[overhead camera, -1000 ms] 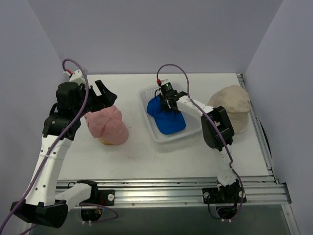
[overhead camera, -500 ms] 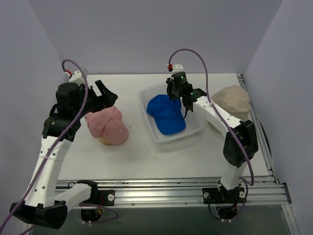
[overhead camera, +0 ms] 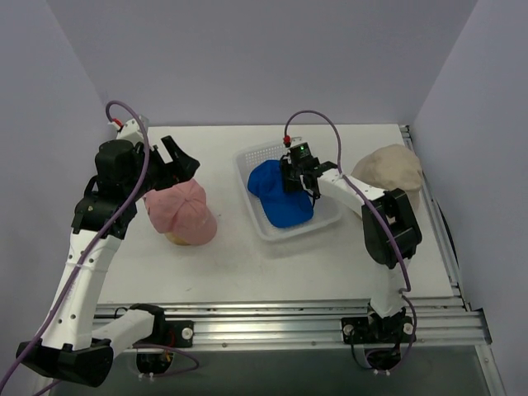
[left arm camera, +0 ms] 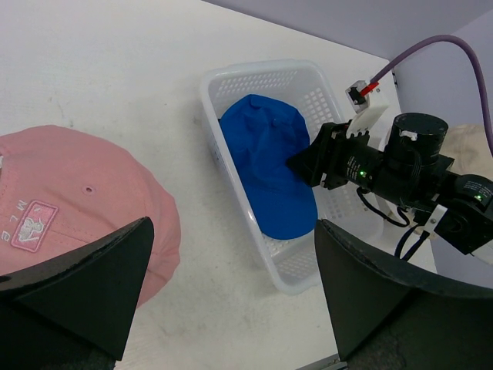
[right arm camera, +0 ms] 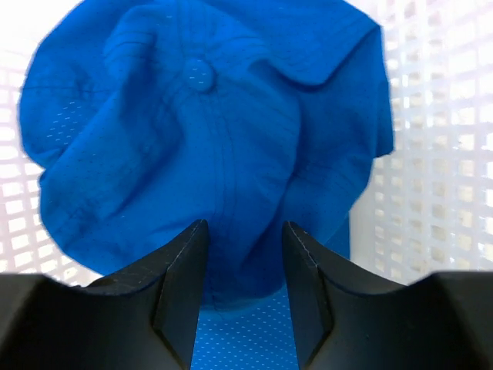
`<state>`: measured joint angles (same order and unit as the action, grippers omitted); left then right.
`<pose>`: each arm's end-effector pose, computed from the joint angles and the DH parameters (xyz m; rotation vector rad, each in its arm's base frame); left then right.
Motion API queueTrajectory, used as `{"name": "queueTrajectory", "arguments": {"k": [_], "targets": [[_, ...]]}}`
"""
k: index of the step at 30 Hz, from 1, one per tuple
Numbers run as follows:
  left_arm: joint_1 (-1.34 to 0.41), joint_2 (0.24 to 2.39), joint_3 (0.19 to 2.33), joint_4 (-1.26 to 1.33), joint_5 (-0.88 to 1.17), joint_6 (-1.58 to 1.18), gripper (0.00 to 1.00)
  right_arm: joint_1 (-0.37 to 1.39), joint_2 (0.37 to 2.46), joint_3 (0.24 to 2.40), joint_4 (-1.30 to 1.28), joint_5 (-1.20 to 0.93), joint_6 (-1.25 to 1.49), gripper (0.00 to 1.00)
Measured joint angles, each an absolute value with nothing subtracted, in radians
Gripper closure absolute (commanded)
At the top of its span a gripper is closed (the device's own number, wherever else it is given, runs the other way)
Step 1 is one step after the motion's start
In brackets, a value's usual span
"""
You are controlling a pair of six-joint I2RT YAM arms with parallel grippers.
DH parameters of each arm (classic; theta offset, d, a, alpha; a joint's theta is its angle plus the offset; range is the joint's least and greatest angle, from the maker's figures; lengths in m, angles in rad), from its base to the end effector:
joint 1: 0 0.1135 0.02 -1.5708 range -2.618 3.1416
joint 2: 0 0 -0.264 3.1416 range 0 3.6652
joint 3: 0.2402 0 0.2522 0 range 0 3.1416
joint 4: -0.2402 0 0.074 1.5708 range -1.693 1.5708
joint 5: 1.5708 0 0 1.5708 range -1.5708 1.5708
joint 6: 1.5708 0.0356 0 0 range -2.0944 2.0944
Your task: Stack the hats
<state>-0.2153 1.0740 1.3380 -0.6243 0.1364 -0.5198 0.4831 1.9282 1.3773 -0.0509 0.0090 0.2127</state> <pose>0.2112 -0.0511 0.4289 -0.2074 1.9672 -0.6172 0.3923 0.2054 0.2217 -0.2912 2.1793 0.3852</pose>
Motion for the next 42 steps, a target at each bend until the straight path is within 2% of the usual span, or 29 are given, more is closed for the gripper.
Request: {"name": "queueTrajectory", "arguments": {"k": [2,4,5,7,18,29,35,42], "targets": [[-0.215,1.074,1.336,-0.624,0.136,-0.520,0.06,0.484,1.929,1.377,-0.046,-0.010,0.212,0.67],[-0.215,1.074,1.332,-0.622,0.137,-0.520,0.06,0.484,1.929,1.377,-0.038,-0.024,0.211,0.81],[-0.215,1.075,1.330,-0.620,0.137,-0.521,0.06,0.484,1.930,1.377,-0.033,-0.032,0.210,0.93],[-0.215,1.077,1.324,-0.617,0.137,-0.520,0.06,0.482,1.937,1.377,-0.018,-0.047,0.209,1.00],[-0.216,1.127,1.349,-0.626,0.137,-0.511,0.05,0.450,1.937,1.468,-0.054,-0.111,0.145,1.00],[-0.216,1.340,1.740,-0.696,0.216,-0.436,0.04,0.446,1.480,1.367,0.058,-0.285,0.004,1.00],[-0.215,1.313,1.711,-0.707,0.300,-0.437,0.02,0.446,1.322,1.334,0.062,-0.357,-0.027,1.00],[-0.203,1.223,1.536,-0.673,0.440,-0.499,0.00,0.446,1.239,1.324,0.073,-0.400,0.073,1.00]]}}
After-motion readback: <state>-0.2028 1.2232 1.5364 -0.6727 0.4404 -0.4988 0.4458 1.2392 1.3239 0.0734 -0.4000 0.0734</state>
